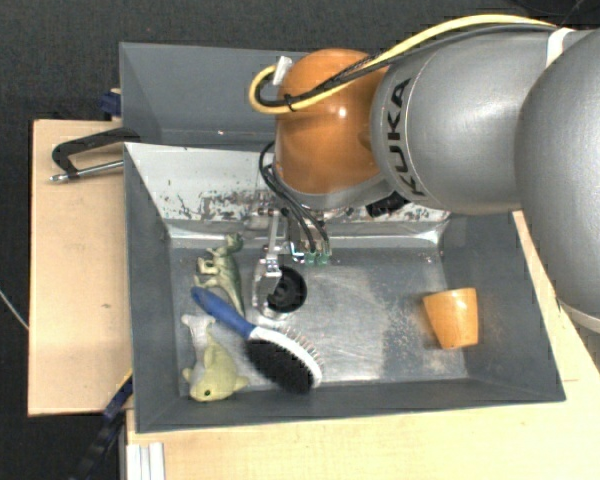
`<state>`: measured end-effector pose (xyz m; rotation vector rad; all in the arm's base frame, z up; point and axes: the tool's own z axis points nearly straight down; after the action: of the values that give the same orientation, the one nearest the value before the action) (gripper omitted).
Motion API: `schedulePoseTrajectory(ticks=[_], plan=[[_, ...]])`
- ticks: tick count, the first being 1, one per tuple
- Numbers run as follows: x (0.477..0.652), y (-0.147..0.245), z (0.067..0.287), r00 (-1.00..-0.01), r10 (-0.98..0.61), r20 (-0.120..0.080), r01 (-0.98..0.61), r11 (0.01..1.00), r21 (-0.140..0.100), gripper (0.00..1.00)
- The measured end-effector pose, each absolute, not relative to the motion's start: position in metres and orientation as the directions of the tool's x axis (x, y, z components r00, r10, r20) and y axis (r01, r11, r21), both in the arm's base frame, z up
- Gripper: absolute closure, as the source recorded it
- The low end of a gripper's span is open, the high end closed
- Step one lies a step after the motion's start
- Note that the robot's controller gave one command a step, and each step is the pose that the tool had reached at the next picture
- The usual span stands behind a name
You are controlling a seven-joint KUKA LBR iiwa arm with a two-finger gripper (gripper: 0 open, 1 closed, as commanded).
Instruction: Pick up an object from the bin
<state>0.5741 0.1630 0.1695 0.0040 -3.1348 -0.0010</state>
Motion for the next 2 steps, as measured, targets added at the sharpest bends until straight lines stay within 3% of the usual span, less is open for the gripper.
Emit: schedulePoseTrajectory(ticks=[1,2], plan=[[0.5530,0.1851,0.0960,-0.998,-0.050,-0.027,-0.050,0.999,0.006,0.00],[0.5552,0.1856,0.0975,-0.998,-0.048,-0.033,-0.048,0.999,0.009,1.00]])
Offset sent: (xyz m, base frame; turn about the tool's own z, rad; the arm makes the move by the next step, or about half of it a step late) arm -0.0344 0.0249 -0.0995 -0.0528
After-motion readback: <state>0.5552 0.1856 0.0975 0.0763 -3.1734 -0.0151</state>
